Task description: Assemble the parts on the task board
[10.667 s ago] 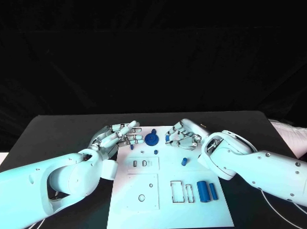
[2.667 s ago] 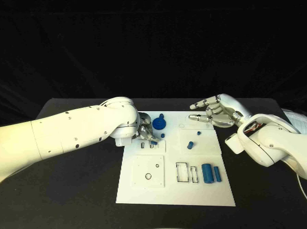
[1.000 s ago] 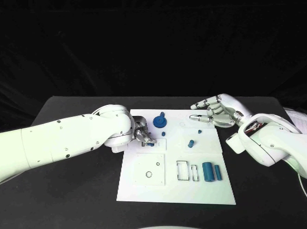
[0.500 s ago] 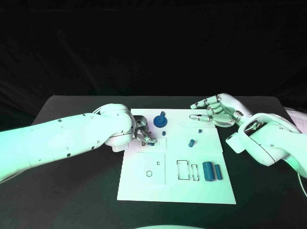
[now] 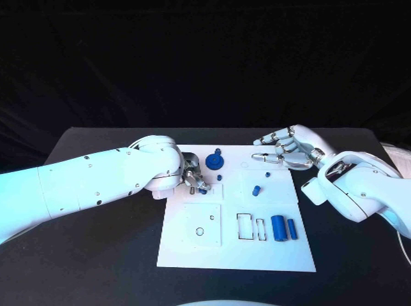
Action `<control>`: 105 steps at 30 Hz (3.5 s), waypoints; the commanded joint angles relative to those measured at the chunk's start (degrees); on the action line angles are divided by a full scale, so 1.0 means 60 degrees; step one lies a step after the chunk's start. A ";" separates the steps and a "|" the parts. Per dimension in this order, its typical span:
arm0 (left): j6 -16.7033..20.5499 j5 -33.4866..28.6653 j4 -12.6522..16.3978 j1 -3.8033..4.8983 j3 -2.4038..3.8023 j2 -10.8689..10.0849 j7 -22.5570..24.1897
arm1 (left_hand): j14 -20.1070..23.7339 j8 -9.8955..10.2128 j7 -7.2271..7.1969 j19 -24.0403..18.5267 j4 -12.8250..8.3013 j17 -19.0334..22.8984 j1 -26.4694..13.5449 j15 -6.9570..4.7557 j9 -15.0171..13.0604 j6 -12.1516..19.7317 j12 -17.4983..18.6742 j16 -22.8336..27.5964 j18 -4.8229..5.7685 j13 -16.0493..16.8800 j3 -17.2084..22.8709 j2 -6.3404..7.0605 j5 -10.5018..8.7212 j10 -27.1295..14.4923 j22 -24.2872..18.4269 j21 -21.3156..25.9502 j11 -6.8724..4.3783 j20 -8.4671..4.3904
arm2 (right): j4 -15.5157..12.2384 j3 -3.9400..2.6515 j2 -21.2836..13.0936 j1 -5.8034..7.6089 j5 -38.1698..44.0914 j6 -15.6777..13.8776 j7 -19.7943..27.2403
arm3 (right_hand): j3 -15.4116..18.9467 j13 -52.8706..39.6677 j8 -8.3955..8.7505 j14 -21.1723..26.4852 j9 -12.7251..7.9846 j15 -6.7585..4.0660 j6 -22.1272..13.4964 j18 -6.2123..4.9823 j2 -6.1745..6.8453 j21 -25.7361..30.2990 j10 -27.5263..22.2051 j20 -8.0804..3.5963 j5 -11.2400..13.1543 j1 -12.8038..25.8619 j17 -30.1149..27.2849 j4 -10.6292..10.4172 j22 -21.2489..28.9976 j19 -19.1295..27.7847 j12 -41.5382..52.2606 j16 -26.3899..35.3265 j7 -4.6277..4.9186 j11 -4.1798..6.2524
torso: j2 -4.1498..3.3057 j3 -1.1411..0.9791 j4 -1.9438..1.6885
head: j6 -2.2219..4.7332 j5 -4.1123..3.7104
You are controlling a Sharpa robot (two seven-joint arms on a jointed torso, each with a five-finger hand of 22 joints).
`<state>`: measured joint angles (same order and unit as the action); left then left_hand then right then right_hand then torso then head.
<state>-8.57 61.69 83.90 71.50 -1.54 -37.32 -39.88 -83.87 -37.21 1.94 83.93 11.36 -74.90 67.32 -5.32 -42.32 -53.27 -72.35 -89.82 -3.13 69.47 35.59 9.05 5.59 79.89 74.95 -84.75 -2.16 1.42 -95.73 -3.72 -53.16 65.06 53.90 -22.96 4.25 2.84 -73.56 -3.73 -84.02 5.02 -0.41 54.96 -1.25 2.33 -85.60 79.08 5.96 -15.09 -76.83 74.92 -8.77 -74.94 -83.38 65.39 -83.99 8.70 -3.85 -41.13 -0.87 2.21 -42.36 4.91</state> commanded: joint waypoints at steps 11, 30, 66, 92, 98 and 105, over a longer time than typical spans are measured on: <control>-0.0609 -0.0080 -0.0231 -0.0087 -0.0078 0.0234 -0.0429 | -0.1022 0.0093 -0.0117 0.0260 -0.0123 -0.2516 -0.0580 -0.0012 0.0000 -0.0203 -0.0070 -0.0029 0.0197 0.0112 -0.0105 -0.0151 -0.0031 0.0099 0.1270 -0.0058 -0.0063 -0.0046 | -0.0028 0.0001 0.0003 -0.0016 0.0095 0.0142 0.0056 | 0.0066 0.0025 -0.0024 -0.0612 0.0017 -0.0027 0.0056 -0.0166 -0.0106 0.0056 -0.0031 -0.0026 -0.0082 -0.0032 0.0740 -0.0008 -0.1050 0.0021 0.0006 0.0074 -0.0012 0.0046 | 0.0001 0.0002 -0.0009 | -0.0017 -0.0015; -0.0614 0.0099 -0.0336 -0.0087 -0.0078 0.0276 -0.0522 | -0.1022 0.0052 -0.0181 0.0368 0.0414 -0.2516 -0.1486 -0.0044 -0.0085 -0.0477 -0.0189 -0.0029 0.0239 0.0230 -0.1006 -0.0056 -0.0032 0.0220 0.1452 -0.0154 -0.0111 -0.0077 | -0.0027 0.0002 -0.0007 -0.0025 0.0095 0.0138 0.0053 | 0.0074 0.0046 -0.0023 -0.0605 0.0018 -0.0028 0.0056 -0.0176 -0.0113 0.0077 -0.0046 -0.0026 -0.0108 -0.0040 0.0709 -0.0007 -0.1013 0.0049 -0.0023 0.0094 -0.0012 0.0046 | 0.0003 0.0014 -0.0010 | -0.0032 -0.0005; -0.0010 -0.0350 0.0355 0.0316 0.0575 -0.0549 -0.0355 | -0.1022 0.0094 -0.0155 0.0260 0.0874 -0.2516 -0.2094 -0.0073 -0.0256 -0.0261 -0.0010 -0.0029 0.0185 0.0067 -0.4862 -0.0564 -0.0083 0.0109 0.1310 0.0037 -0.0099 -0.0126 | 0.0114 0.0006 0.0013 -0.0099 0.0076 0.0105 0.0049 | 0.0106 0.0064 -0.0022 -0.0597 0.0019 -0.0028 0.0057 -0.0185 -0.0121 0.0099 -0.0059 -0.0027 -0.0124 -0.0014 0.0678 -0.0031 -0.0976 0.0077 -0.0044 0.0116 -0.0010 0.0044 | 0.0007 0.0006 0.0004 | 0.0068 0.0005; -0.1836 0.0302 -0.2894 0.1016 0.0314 0.0900 -0.0225 | -0.1022 0.0904 0.0210 0.0037 0.0868 -0.2516 -0.0957 0.0188 0.0480 0.0243 0.0556 -0.0029 0.0085 -0.0599 -0.5757 -0.1136 -0.0160 -0.0408 0.0969 0.0390 0.0217 0.0129 | 0.0150 0.0008 0.0073 -0.0124 0.0081 0.0118 0.0019 | 0.0131 0.0062 -0.0021 -0.0594 0.0020 -0.0028 0.0057 -0.0188 -0.0123 0.0106 -0.0058 -0.0028 -0.0136 -0.0018 0.0670 -0.0034 -0.0965 0.0085 -0.0037 0.0124 -0.0012 0.0046 | -0.0012 0.0019 -0.0008 | 0.0117 0.0044; -0.2107 0.0338 -0.3146 0.0970 0.0283 0.1049 -0.0214 | -0.1022 0.0900 0.0200 0.0058 0.0874 -0.2516 -0.0922 0.0185 0.0507 0.0186 0.0527 -0.0029 0.0092 -0.0574 -0.5798 -0.1190 -0.0159 -0.0389 0.1000 0.0368 0.0210 0.0129 | 0.0151 0.0008 0.0079 -0.0124 0.0084 0.0122 0.0018 | 0.0132 0.0056 -0.0021 -0.0596 0.0021 -0.0029 0.0059 -0.0188 -0.0128 0.0106 -0.0053 -0.0028 -0.0145 -0.0032 0.0679 -0.0028 -0.0966 0.0084 -0.0026 0.0120 -0.0013 0.0047 | -0.0001 0.0019 -0.0013 | 0.0105 0.0083; -0.2356 0.0337 -0.3271 0.0942 0.0275 0.1130 -0.0214 | -0.1022 0.0894 0.0181 0.0079 0.0854 -0.2516 -0.0802 0.0175 0.0551 0.0107 0.0488 -0.0029 0.0100 -0.0541 -0.5846 -0.1287 -0.0147 -0.0361 0.1033 0.0347 0.0194 0.0124 | 0.0155 0.0008 0.0088 -0.0125 0.0085 0.0130 0.0019 | 0.0132 0.0056 -0.0021 -0.0596 0.0021 -0.0029 0.0059 -0.0188 -0.0128 0.0106 -0.0053 -0.0028 -0.0145 -0.0032 0.0679 -0.0028 -0.0966 0.0084 -0.0026 0.0120 -0.0013 0.0047 | -0.0002 0.0016 -0.0008 | 0.0098 0.0119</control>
<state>-20.00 63.16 64.38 77.17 0.10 -30.72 -40.06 -83.96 -32.10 3.05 83.83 16.49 -74.91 61.89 -4.59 -39.05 -52.31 -69.22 -89.82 -2.27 66.17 0.85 1.29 4.59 77.40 74.91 -82.33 -0.92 1.94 -94.78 -3.67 -52.70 64.36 53.91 -22.83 4.24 3.30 -73.25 -3.73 -84.02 5.06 -0.41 54.96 -1.26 2.10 -85.33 78.92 5.75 -15.64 -77.05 74.93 -8.93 -74.93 -83.17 65.39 -83.44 8.70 -3.69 -41.15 -0.76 2.14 -41.77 5.53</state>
